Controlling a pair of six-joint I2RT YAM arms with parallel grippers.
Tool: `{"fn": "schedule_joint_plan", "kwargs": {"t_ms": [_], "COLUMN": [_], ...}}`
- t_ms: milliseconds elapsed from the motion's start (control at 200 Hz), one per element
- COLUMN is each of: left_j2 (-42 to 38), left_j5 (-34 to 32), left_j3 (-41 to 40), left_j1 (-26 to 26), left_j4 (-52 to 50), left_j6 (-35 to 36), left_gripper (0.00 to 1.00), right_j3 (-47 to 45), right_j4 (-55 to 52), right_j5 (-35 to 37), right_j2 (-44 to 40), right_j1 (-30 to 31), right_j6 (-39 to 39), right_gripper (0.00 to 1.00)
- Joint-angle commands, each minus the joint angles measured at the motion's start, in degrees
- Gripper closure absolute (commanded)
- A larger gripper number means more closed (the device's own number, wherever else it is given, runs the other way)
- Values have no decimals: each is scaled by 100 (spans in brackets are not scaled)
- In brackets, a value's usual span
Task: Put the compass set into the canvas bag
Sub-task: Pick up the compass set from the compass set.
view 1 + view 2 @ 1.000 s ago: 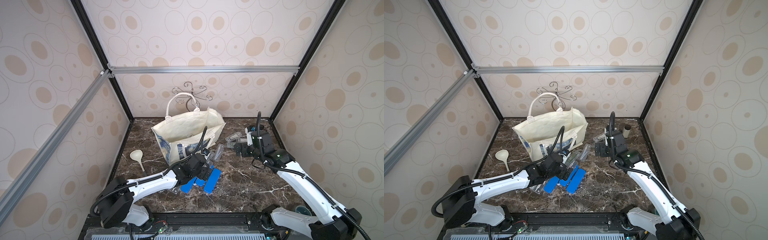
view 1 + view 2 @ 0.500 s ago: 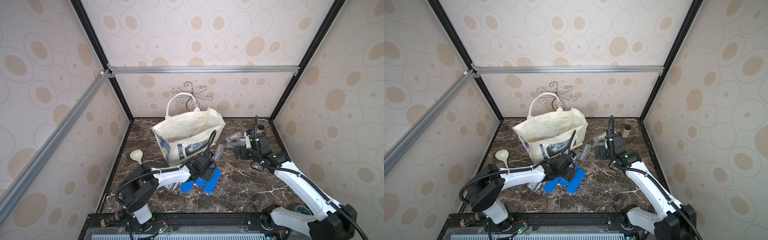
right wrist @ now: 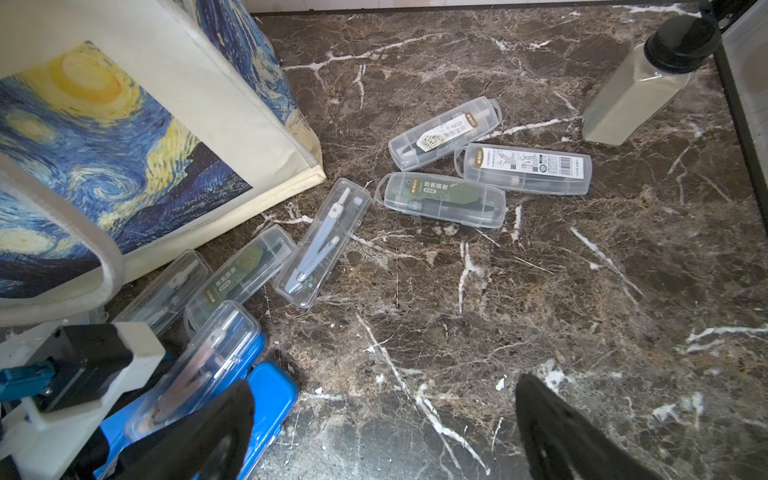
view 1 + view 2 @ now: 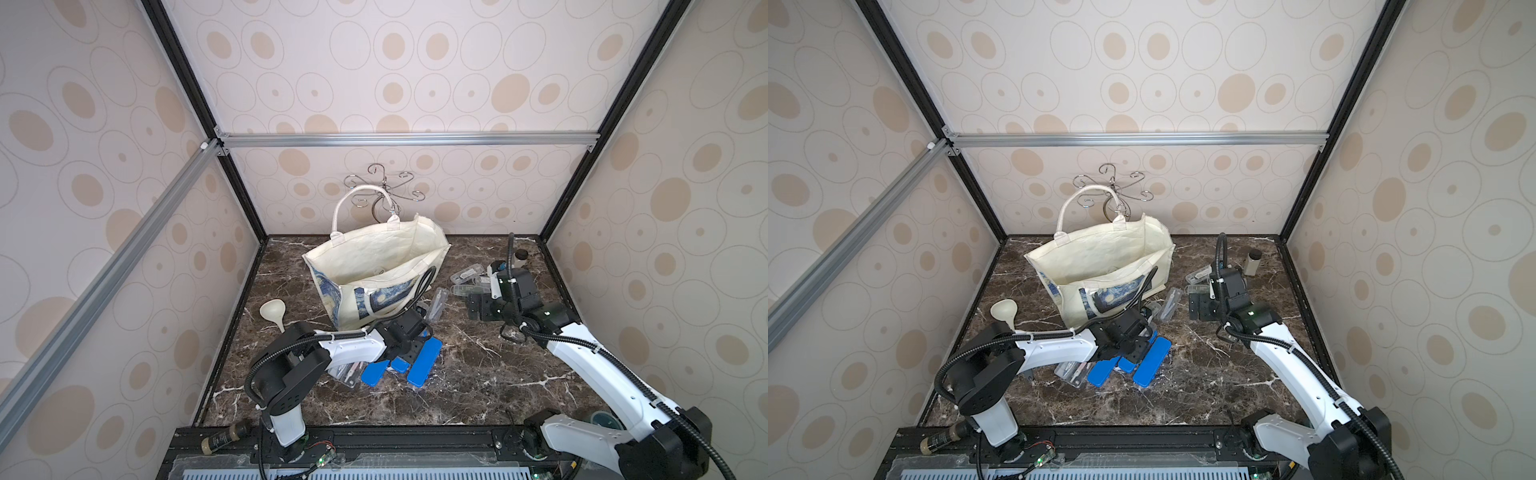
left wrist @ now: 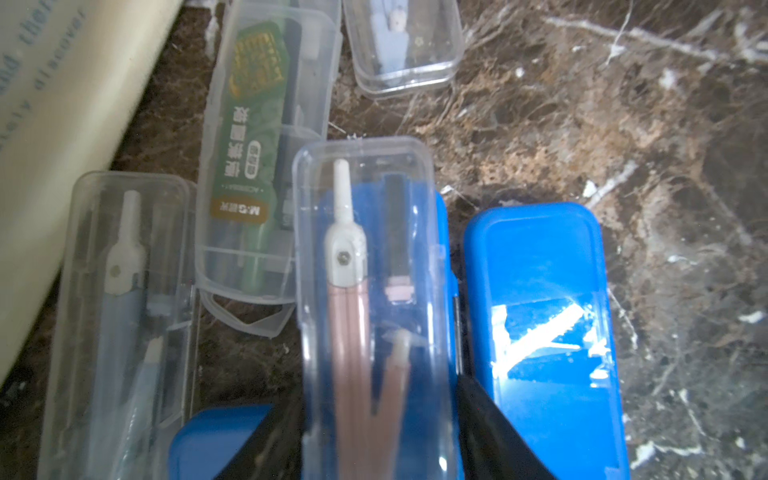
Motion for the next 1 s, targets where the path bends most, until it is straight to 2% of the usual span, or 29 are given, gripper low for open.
{"fn": "schedule_joint_plan", "kwargs": {"t_ms": [0,245,700,995], "left_j2": [17,-97,-712,-878], "left_j5": [64,41,151,352], "left_j3": [90,-44,-205,242], "left_j1": [41,33,-246,-396], "left_j4": [2,231,944,1163], "left_j6": [-67,-18,647,1144], "left_gripper": [52,67,70,70], "right_j3": [-66,-85,-168,-213], "right_j4": [36,45,38,12], "right_j5": [-48,-52,76,318], "right_j2": [3,-8,-76,-58], "right_j1": [-35,-31,-35,-66], "right_j6": [95,108,159,141], "right_gripper": [0,0,0,0]}}
